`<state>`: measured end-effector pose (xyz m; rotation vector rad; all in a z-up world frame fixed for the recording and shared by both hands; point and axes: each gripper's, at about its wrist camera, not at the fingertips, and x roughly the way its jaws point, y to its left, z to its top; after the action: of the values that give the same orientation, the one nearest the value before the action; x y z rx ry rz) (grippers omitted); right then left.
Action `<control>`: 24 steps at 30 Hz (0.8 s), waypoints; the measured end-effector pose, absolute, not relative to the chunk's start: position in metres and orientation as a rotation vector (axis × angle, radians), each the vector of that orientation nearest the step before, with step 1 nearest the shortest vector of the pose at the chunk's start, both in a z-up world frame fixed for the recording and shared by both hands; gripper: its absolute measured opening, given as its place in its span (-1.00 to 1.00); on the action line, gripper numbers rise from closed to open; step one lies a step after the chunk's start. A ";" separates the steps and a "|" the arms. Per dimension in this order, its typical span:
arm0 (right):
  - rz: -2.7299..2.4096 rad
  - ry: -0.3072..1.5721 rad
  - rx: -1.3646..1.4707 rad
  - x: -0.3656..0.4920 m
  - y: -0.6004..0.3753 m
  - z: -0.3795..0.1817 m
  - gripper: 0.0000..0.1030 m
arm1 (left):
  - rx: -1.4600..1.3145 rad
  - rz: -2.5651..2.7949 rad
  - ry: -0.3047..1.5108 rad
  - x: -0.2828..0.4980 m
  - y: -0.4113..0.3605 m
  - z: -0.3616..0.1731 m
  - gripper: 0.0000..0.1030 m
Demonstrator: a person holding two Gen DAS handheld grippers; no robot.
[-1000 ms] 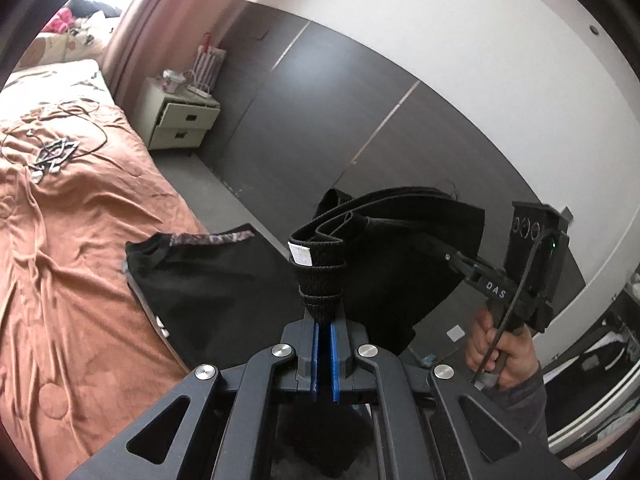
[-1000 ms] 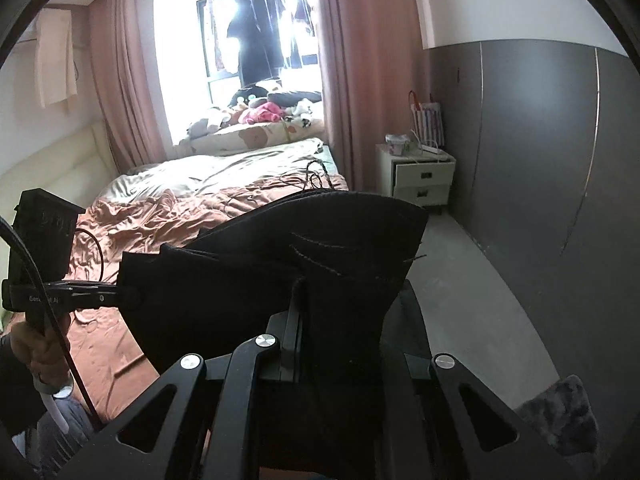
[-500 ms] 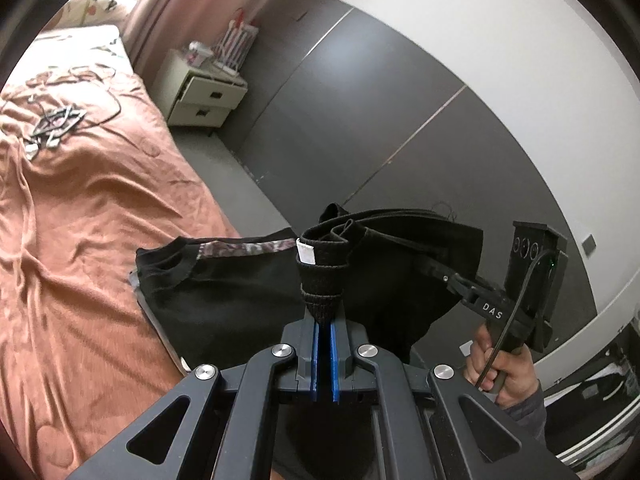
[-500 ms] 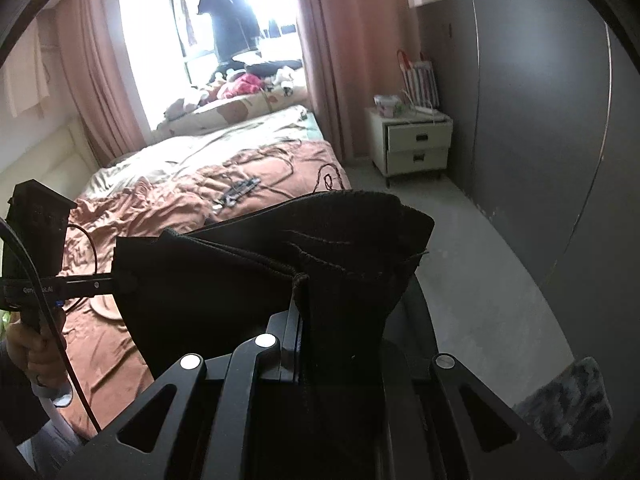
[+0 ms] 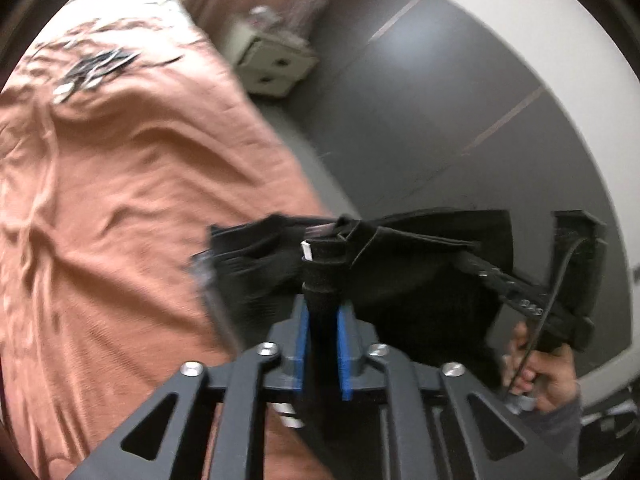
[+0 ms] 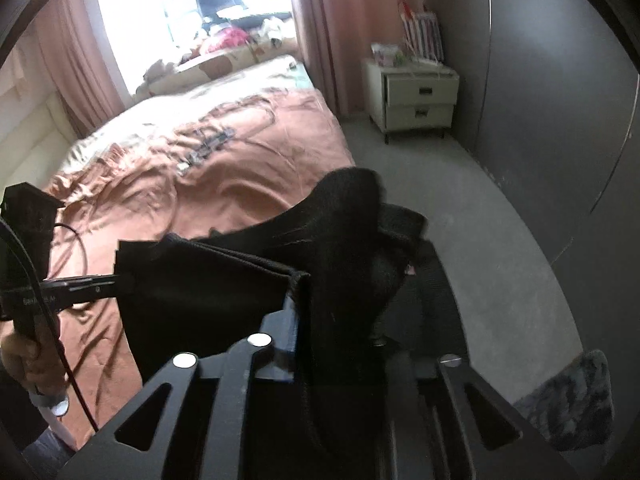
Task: Fold small clothes
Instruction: 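Lower the shirt onto the stack and open both grippers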
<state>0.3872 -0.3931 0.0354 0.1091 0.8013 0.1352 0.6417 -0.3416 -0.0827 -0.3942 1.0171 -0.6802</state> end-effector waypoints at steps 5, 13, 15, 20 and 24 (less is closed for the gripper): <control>0.053 0.757 0.137 0.380 -0.410 0.054 -0.08 | -0.437 -0.601 1.008 0.645 -0.317 -0.101 -0.16; 0.101 0.832 0.118 0.353 -0.410 0.060 -0.18 | -0.424 -0.606 0.996 0.641 -0.327 -0.098 0.18; 0.099 0.886 0.088 0.359 -0.406 0.050 -0.26 | -0.405 -0.610 0.997 0.643 -0.336 -0.100 0.19; 0.025 0.978 0.106 0.388 -0.418 0.032 -0.26 | -0.355 -0.568 1.020 0.656 -0.352 -0.117 0.19; 0.018 1.005 0.164 0.410 -0.429 0.024 -0.26 | -0.356 -0.501 1.053 0.666 -0.349 -0.138 0.19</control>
<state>0.4102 -0.4289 0.0242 0.1639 1.0047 0.0176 0.6660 -0.3489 -0.1381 -0.3556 1.0532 -0.5008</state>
